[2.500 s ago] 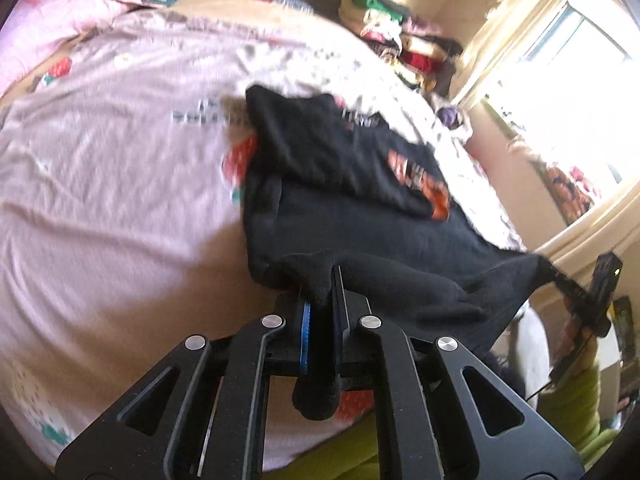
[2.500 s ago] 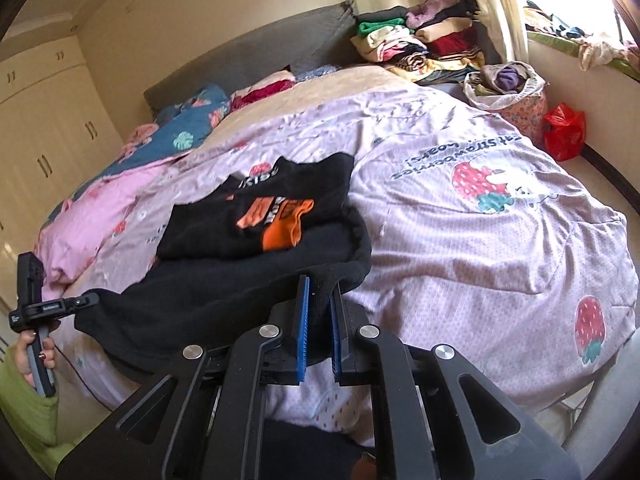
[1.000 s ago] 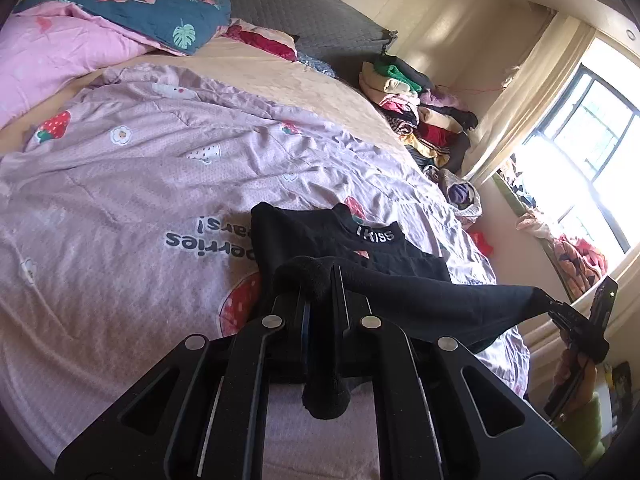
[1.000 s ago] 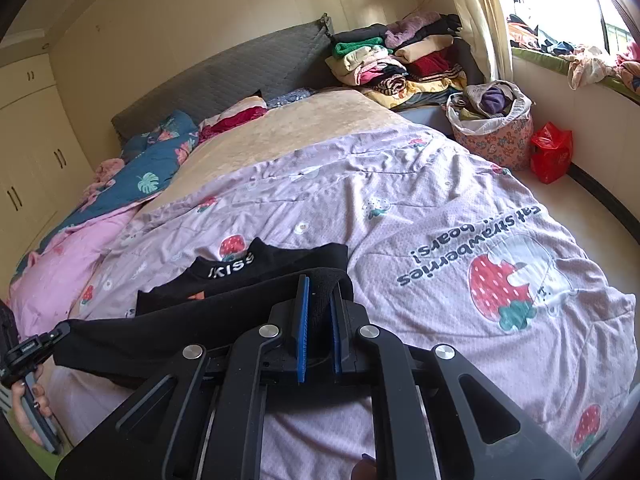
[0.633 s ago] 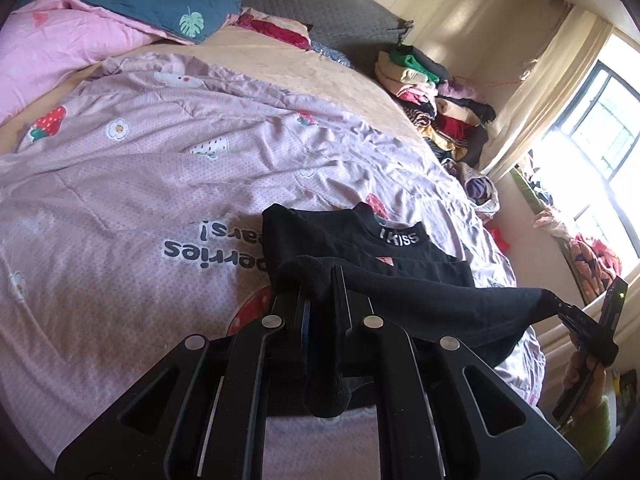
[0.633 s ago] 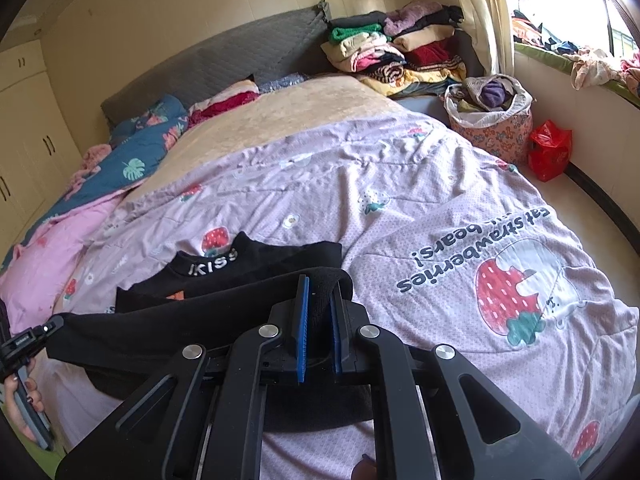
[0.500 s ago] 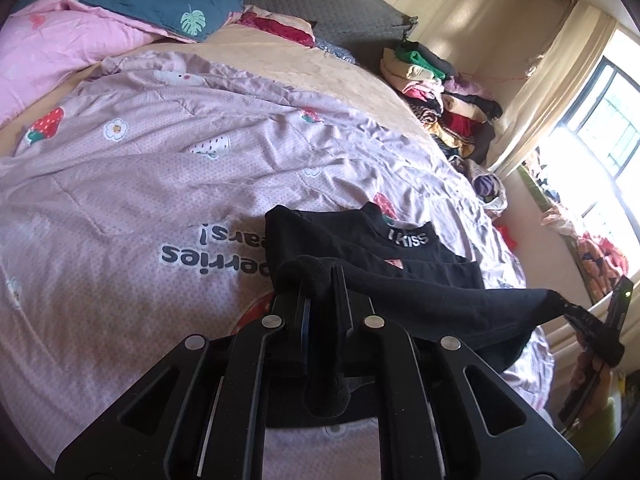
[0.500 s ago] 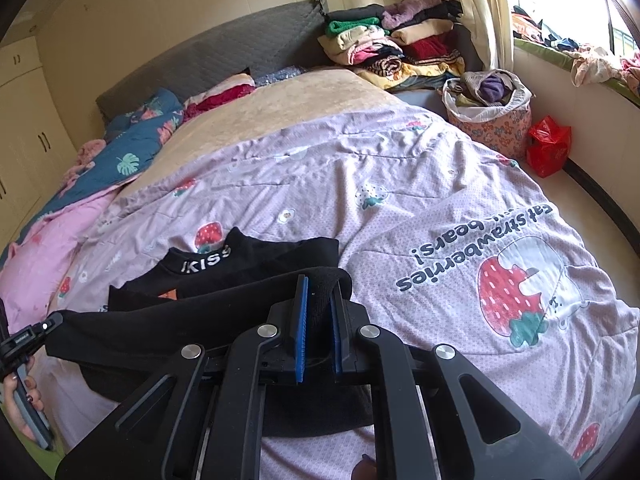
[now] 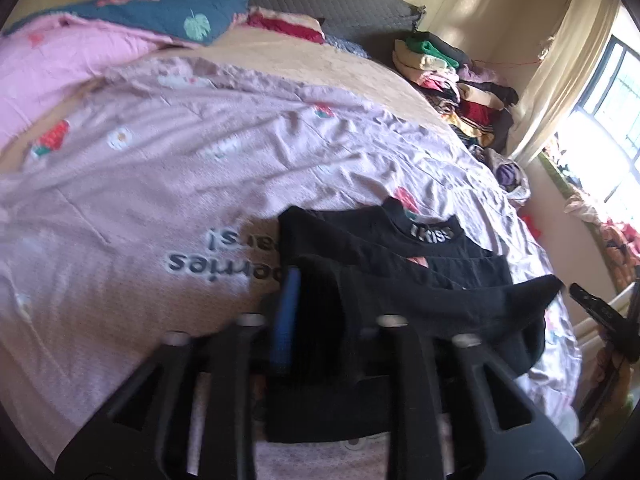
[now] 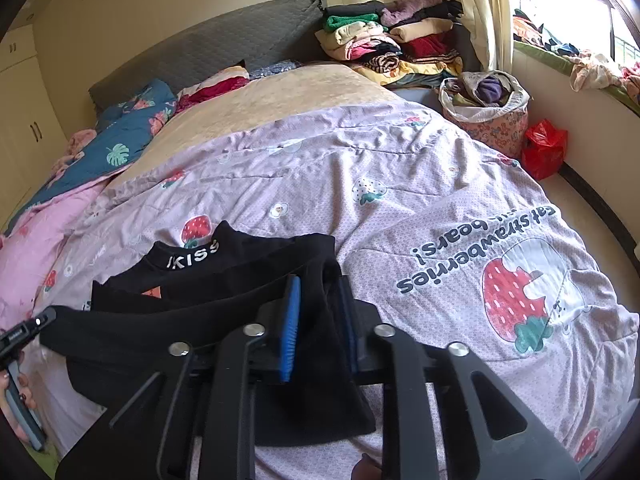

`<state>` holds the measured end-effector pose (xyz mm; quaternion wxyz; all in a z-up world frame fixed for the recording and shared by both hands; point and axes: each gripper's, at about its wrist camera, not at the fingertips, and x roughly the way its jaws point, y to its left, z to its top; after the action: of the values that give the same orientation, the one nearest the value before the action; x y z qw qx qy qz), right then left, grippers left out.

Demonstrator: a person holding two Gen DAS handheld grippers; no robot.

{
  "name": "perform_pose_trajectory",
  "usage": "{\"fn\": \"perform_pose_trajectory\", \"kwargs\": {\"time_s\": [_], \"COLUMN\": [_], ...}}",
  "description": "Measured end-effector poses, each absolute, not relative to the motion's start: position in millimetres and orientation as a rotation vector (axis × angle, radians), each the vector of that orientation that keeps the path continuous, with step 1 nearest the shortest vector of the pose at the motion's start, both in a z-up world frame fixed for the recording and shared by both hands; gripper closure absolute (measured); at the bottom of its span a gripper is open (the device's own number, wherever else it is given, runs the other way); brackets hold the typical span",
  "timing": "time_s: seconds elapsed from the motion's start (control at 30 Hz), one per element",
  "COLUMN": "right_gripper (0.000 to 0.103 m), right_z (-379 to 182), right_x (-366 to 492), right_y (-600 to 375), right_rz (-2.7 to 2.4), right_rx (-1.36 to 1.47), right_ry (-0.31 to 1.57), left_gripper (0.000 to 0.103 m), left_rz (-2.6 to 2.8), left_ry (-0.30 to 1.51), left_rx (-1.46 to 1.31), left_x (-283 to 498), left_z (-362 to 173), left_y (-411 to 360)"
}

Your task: Fold small clothes

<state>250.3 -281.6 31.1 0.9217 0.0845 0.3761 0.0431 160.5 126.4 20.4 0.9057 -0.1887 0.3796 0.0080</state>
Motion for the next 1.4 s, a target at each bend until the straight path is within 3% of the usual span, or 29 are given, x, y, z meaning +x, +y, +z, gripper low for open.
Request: {"fn": "perform_pose_trajectory", "kwargs": {"time_s": [0.27,0.4,0.6,0.87,0.9,0.97,1.03,1.1,1.13,1.4], "right_gripper": [0.049,0.036,0.029,0.032,0.049,0.069,0.077,0.081,0.081,0.083], "right_z": [33.5,34.2,31.6,18.5,16.2,8.6,0.3,-7.2,-12.2,-48.6], "right_x": [228.5,217.1,206.2,200.1,200.4,202.3,203.3,203.6,204.8,234.8], "right_y": [-279.4,-272.3,-259.0,-242.1,-240.5,-235.2,-229.6,-224.3,-221.4,-215.9], "right_rz": [0.128,0.162,0.209,0.232,0.239,0.256,0.271,0.272,0.269,0.2], "right_rx": [0.184,0.177,0.156,0.1,0.093,0.069,0.04,0.017,0.006,-0.024], "right_ry": [0.732,0.72,0.724,0.746,0.759,0.802,0.829,0.845,0.858,0.956], "left_gripper": [0.054,0.03,0.011,0.011,0.015,0.036,0.069,0.085,0.089,0.087], "left_rz": [0.04,0.042,0.022,-0.025,-0.041,-0.063,-0.102,-0.126,-0.127,-0.071], "left_ry": [0.749,0.73,0.727,0.75,0.75,0.763,0.805,0.85,0.879,0.931], "left_rx": [-0.339,-0.325,-0.303,-0.254,-0.246,-0.229,-0.232,-0.218,-0.203,-0.181], "left_x": [152.5,148.3,143.5,132.1,128.5,122.6,118.9,118.7,119.8,141.6], "left_z": [35.1,41.4,45.7,39.8,37.9,32.0,20.6,7.9,-1.9,-32.4], "left_y": [124.9,119.5,107.8,85.6,82.9,78.3,73.8,69.0,66.4,68.4]}}
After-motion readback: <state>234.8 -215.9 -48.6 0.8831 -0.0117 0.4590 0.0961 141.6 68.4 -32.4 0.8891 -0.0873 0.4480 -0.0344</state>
